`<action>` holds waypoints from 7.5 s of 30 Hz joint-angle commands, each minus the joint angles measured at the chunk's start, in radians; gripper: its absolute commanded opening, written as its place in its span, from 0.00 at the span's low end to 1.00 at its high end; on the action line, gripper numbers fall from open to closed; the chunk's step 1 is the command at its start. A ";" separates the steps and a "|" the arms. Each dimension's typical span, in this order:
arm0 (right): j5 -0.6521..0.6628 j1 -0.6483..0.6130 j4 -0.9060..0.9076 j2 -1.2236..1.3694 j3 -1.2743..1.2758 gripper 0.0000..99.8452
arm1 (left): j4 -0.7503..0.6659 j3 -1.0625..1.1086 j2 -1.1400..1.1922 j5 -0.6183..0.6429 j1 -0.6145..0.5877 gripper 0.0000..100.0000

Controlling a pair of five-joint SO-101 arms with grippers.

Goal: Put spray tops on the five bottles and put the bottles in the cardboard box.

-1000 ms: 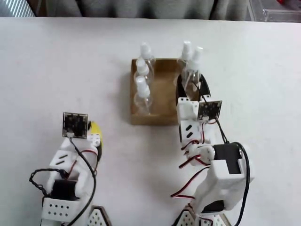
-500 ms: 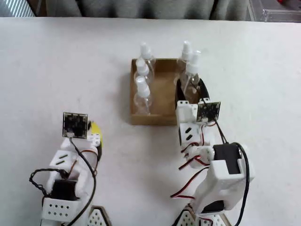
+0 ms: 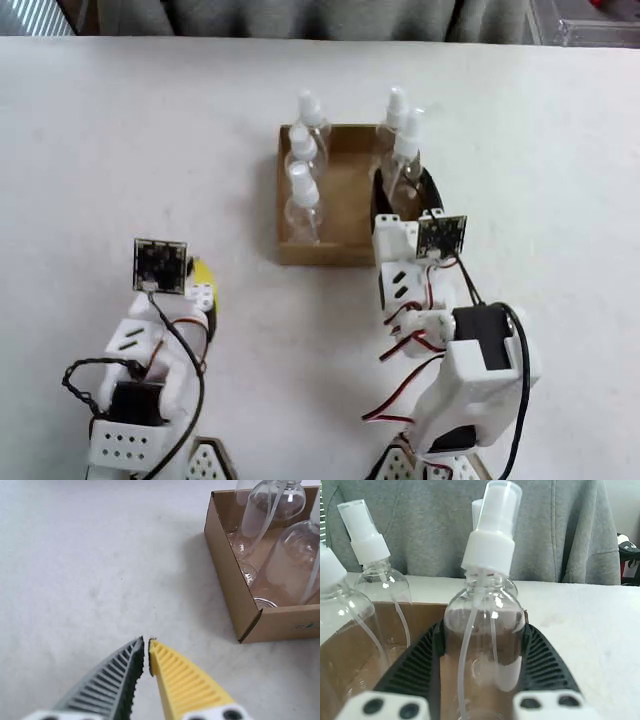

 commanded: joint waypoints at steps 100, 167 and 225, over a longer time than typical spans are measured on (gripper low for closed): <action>0.003 -0.035 -0.168 -0.042 0.155 0.27 | 0.006 -0.002 -0.005 -0.006 -0.005 0.02; 0.003 0.064 1.239 -1.612 0.453 0.27 | 0.008 -0.002 -0.005 -0.054 -0.005 0.02; 0.011 -0.077 2.574 -2.020 0.448 0.07 | 0.431 -0.005 -0.012 -0.049 -0.005 0.02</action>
